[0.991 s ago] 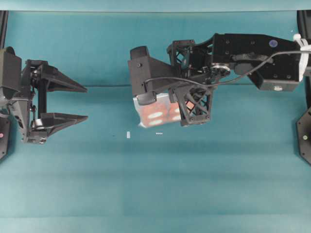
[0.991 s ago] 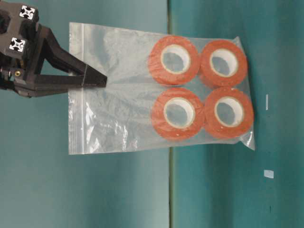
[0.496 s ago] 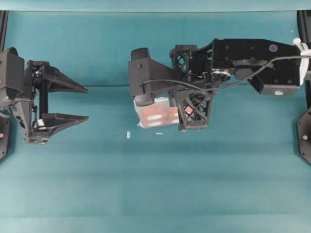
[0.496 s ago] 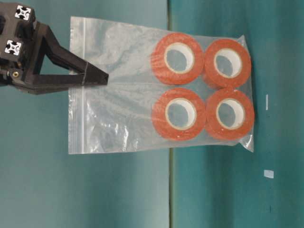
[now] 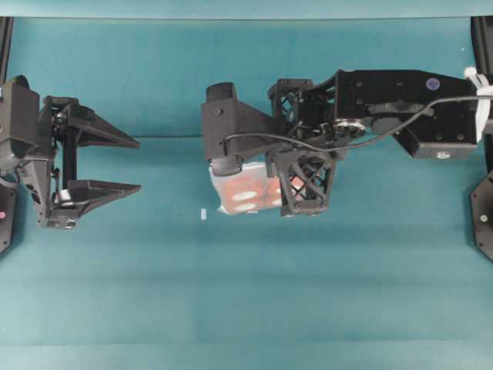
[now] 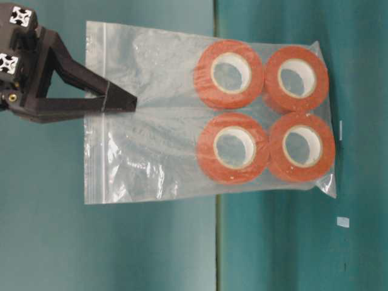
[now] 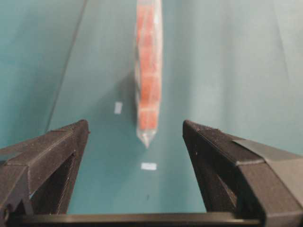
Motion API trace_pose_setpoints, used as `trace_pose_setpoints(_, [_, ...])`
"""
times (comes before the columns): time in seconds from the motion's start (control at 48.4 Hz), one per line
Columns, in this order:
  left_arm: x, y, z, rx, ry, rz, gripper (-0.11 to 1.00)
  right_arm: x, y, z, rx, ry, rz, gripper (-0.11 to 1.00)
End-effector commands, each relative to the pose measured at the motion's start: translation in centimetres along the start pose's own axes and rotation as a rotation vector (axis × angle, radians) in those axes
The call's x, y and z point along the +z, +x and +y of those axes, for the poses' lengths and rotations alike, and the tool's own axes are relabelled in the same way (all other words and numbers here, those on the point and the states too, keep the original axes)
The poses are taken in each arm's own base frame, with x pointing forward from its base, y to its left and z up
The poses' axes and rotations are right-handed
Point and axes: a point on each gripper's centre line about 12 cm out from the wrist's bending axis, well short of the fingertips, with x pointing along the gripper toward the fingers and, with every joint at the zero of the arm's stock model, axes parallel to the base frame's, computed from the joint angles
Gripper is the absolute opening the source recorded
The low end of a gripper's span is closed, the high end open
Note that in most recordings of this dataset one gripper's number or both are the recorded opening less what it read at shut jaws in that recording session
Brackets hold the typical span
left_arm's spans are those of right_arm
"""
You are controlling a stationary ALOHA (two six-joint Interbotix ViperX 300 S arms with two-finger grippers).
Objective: Hand over the clear zip bag and make it stand upright.
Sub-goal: 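Hold the bag vertical with the right gripper near table center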
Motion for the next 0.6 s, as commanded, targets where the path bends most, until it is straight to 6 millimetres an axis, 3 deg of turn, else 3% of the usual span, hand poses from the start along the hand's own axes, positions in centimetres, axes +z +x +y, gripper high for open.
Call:
trace_pose_setpoints(0.0, [0.97, -0.02, -0.01, 0.000, 0.004, -0.031, 0.89, 0.86, -1.33, 0.16, -0.002, 0.015, -0.051, 0.00])
trace_pose_setpoints(0.578, [0.97, -0.02, -0.01, 0.000, 0.004, -0.031, 0.89, 1.24, -0.60, 0.88, 0.015, 0.051, -0.051, 0.00])
